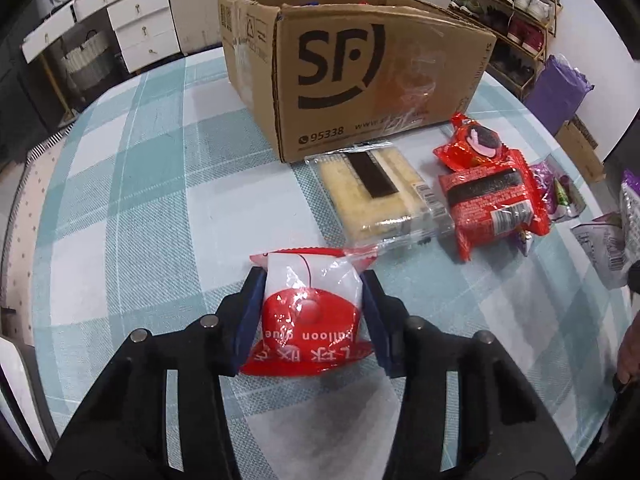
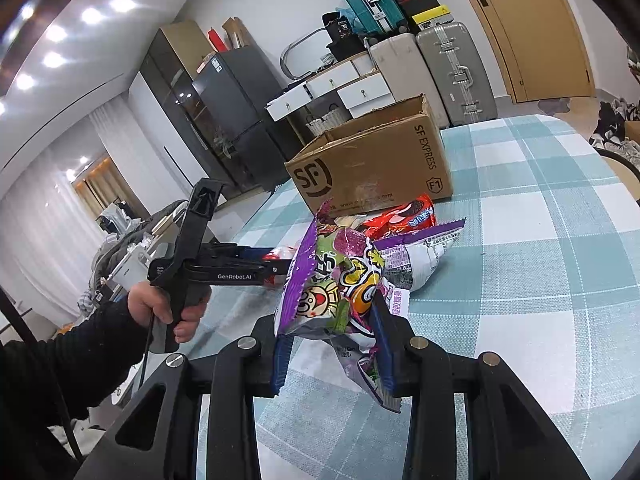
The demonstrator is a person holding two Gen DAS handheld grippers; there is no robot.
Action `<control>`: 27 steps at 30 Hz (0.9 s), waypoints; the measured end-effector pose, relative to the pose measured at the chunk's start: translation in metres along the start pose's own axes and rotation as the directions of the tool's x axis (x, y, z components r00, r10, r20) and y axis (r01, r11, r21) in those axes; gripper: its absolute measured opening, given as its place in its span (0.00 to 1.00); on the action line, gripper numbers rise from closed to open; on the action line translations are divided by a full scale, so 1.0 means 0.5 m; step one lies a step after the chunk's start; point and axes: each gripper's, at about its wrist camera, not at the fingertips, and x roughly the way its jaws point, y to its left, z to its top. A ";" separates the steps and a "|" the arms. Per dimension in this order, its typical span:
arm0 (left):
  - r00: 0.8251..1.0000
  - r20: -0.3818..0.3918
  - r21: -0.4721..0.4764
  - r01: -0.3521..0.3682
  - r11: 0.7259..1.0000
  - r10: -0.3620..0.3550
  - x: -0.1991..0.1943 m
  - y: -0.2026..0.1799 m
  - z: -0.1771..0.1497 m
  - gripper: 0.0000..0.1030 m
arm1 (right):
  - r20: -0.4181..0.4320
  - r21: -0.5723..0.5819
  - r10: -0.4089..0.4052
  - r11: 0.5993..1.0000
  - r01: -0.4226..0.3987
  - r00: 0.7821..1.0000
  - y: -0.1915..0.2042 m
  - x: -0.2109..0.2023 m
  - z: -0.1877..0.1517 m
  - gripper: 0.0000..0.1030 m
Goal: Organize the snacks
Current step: 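Grasp the red-and-white balloon glue pack with the left gripper while the right holds the candy bags, then carry both packs over the SF box and release them inside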
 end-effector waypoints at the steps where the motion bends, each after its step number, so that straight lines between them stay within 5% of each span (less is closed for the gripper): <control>1: 1.000 0.002 -0.009 0.009 1.000 -0.009 -0.003 0.003 -0.002 0.40 | -0.002 0.002 0.001 1.000 -0.001 1.000 0.001 0.001 -0.001 0.34; 27: 0.990 0.114 -0.127 0.099 0.987 -0.084 -0.236 -0.087 -0.148 0.39 | 0.042 -0.055 0.052 0.997 -0.050 0.998 0.103 -0.065 -0.007 0.34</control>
